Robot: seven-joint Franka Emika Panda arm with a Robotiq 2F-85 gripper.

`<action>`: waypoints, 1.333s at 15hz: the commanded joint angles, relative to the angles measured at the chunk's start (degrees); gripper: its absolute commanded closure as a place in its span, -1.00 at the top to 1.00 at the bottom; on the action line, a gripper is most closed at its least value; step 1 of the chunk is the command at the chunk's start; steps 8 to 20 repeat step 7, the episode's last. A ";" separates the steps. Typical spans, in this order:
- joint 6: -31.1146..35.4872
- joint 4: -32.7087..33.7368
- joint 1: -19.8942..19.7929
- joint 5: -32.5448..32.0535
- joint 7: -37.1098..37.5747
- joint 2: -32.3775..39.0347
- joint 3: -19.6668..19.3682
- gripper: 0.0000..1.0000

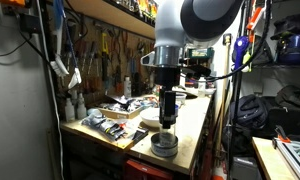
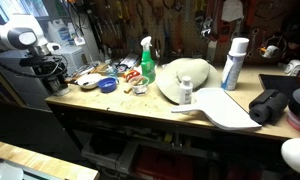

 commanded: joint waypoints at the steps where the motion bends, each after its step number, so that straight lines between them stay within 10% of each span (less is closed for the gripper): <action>1: -1.95 -1.46 -0.12 2.53 -3.34 -5.55 -0.71 1.00; 5: -2.83 -2.72 0.38 10.24 -10.20 -12.61 -5.62 1.00; 20: -1.72 -0.05 0.14 6.08 -6.34 -8.64 -4.20 1.00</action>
